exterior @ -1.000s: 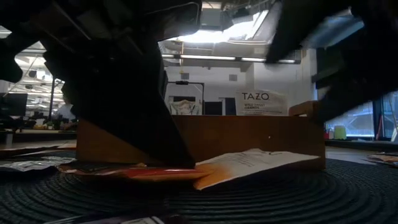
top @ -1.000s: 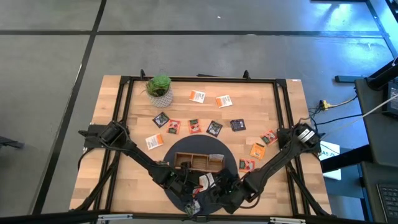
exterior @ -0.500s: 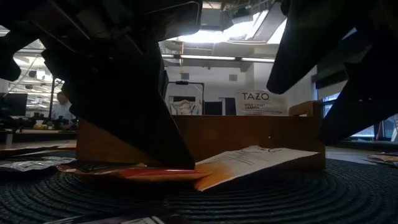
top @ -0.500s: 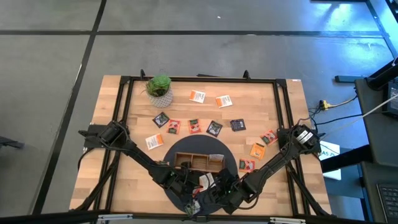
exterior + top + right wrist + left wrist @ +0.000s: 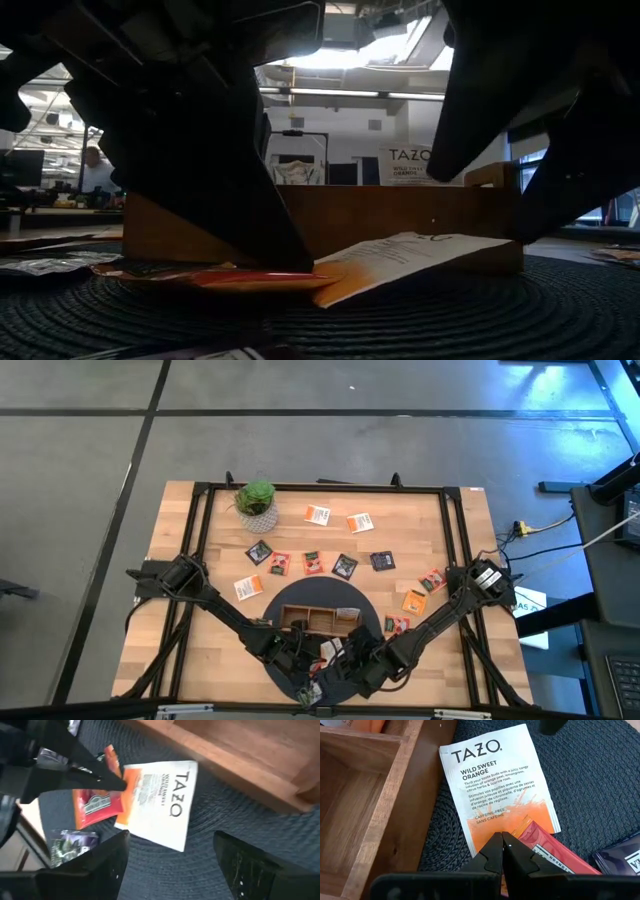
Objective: Pick & Place Tea
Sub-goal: Put the white tea bag into the right slot of the wooden organizer
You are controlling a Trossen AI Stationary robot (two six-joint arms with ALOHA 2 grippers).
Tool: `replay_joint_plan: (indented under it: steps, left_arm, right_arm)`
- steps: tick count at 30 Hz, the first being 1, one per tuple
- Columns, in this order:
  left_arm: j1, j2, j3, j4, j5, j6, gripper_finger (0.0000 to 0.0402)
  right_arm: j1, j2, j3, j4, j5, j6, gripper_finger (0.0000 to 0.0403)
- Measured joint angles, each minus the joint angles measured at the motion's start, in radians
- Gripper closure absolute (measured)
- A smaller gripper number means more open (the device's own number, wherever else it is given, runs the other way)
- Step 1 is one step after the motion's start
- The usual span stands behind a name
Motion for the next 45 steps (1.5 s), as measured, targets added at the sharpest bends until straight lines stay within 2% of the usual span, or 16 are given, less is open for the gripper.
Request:
replay_joint_plan:
  steps: [10,22,26,36,45]
  left_arm:
    - [0.000,0.000,0.000,0.000,0.001,0.004,0.0400]
    - [-0.001,0.001,0.000,0.003,-0.006,0.010,0.0400]
    - [-0.001,0.001,0.000,0.003,-0.006,0.010,0.0399]
    - [-0.001,0.001,0.000,0.003,-0.006,0.011,0.0399]
    - [-0.001,0.001,0.000,0.003,-0.006,0.011,0.0400]
  right_arm:
    - [-0.003,0.008,-0.001,0.039,0.006,0.000,0.0115]
    - [-0.009,0.084,-0.001,0.172,-0.015,-0.006,0.0121]
    - [-0.008,0.085,-0.001,0.174,-0.007,-0.007,0.0145]
    - [-0.009,0.089,-0.001,0.182,0.024,-0.009,0.0236]
    - [-0.006,0.089,-0.001,0.176,0.067,-0.030,0.0263]
